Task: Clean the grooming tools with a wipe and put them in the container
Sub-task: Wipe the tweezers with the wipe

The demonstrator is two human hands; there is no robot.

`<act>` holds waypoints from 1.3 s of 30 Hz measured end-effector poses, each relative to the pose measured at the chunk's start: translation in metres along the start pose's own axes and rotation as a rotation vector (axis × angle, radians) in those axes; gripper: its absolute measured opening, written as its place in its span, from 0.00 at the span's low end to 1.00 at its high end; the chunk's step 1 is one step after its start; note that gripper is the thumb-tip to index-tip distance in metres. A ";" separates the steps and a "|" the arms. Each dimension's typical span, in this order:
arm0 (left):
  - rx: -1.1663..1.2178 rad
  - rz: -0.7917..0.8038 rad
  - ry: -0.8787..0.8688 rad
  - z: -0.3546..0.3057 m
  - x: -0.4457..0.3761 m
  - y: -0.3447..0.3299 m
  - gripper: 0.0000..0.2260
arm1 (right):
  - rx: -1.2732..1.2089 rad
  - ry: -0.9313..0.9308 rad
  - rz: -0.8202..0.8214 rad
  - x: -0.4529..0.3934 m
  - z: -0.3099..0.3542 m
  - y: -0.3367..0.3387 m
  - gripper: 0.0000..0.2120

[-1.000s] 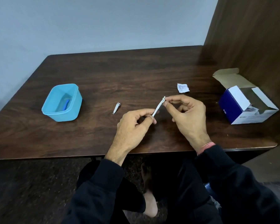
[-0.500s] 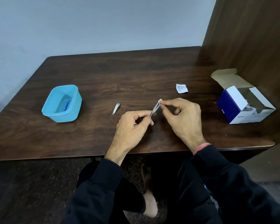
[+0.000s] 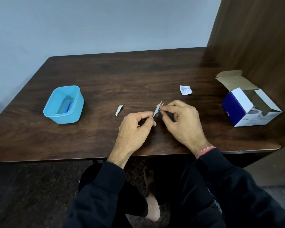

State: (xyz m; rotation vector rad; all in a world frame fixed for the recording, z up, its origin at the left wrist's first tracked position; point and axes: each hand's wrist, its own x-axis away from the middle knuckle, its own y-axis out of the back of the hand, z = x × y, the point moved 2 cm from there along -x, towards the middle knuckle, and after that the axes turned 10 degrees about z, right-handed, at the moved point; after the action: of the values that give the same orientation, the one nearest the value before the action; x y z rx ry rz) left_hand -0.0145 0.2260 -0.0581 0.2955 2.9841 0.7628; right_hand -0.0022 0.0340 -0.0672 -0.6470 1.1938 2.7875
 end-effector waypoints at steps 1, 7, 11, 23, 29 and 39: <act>-0.006 0.003 0.007 0.000 0.000 0.000 0.13 | 0.029 0.016 0.008 0.001 0.001 -0.001 0.10; 0.111 -0.011 0.014 -0.001 -0.001 -0.001 0.13 | 0.249 0.048 -0.069 0.007 0.011 0.001 0.09; 0.177 -0.016 -0.002 0.000 0.000 -0.001 0.12 | 0.279 0.012 -0.089 0.004 0.011 0.001 0.07; 0.314 -0.018 -0.007 0.002 -0.002 0.001 0.15 | 0.064 0.078 -0.128 0.003 0.006 0.003 0.07; 0.294 0.016 -0.031 0.003 -0.002 0.002 0.15 | -0.210 0.011 0.012 -0.004 -0.003 0.001 0.13; 0.138 0.040 -0.030 0.005 -0.003 -0.001 0.13 | -0.507 -0.184 0.126 -0.009 -0.008 0.005 0.04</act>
State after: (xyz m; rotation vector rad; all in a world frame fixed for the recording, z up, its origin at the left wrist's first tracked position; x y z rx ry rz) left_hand -0.0116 0.2268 -0.0635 0.3706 3.0163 0.5509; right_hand 0.0077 0.0264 -0.0655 -0.3269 0.5093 3.1916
